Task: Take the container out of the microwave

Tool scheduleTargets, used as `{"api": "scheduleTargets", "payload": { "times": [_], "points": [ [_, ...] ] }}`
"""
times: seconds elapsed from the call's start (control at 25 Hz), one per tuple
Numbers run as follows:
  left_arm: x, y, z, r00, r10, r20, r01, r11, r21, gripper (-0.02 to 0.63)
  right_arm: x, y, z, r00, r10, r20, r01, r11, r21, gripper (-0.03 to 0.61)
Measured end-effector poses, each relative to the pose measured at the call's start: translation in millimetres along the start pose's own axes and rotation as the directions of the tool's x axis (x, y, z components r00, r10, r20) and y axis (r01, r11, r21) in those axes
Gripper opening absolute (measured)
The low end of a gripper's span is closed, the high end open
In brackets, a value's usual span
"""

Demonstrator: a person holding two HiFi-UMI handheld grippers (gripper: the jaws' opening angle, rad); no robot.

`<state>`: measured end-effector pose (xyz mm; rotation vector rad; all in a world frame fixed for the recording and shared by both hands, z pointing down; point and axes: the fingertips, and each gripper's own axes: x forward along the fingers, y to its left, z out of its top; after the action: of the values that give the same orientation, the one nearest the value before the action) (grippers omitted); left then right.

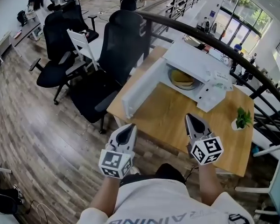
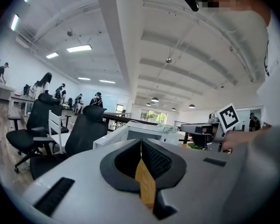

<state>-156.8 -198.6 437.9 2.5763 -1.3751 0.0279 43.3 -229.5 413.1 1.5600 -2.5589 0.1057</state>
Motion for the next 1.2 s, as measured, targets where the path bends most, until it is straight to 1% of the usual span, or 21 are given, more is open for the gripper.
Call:
{"api": "scheduleTargets", "payload": {
  "times": [0.16, 0.28, 0.6, 0.88, 1.0, 1.2],
  "points": [
    [21, -8, -1, 0.998, -0.067, -0.02, 0.067, 0.998, 0.011, 0.035, -5, -14, -8, 0.998, -0.054, -0.012, 0.054, 0.998, 0.01, 0.021],
    [41, -11, 4, 0.995, -0.096, -0.021, 0.097, 0.995, 0.012, 0.035, -4, -27, -10, 0.997, -0.079, -0.018, 0.079, 0.997, 0.016, 0.021],
    [87, -16, 10, 0.992, -0.121, -0.034, 0.122, 0.993, 0.003, 0.035, 14, -69, -14, 0.991, -0.121, -0.055, 0.121, 0.993, -0.01, 0.021],
    [128, -18, 7, 0.992, -0.114, -0.052, 0.114, 0.994, -0.006, 0.035, 50, -105, -30, 0.987, -0.116, -0.114, 0.11, 0.992, -0.054, 0.021],
    [143, -17, 6, 0.993, -0.105, -0.06, 0.105, 0.994, -0.005, 0.035, 74, -119, -41, 0.982, -0.113, -0.149, 0.101, 0.991, -0.088, 0.021],
    [160, -12, 0, 0.993, -0.086, -0.082, 0.085, 0.996, -0.021, 0.035, 124, -130, -68, 0.969, -0.075, -0.236, 0.034, 0.984, -0.173, 0.025]
  ]
}}
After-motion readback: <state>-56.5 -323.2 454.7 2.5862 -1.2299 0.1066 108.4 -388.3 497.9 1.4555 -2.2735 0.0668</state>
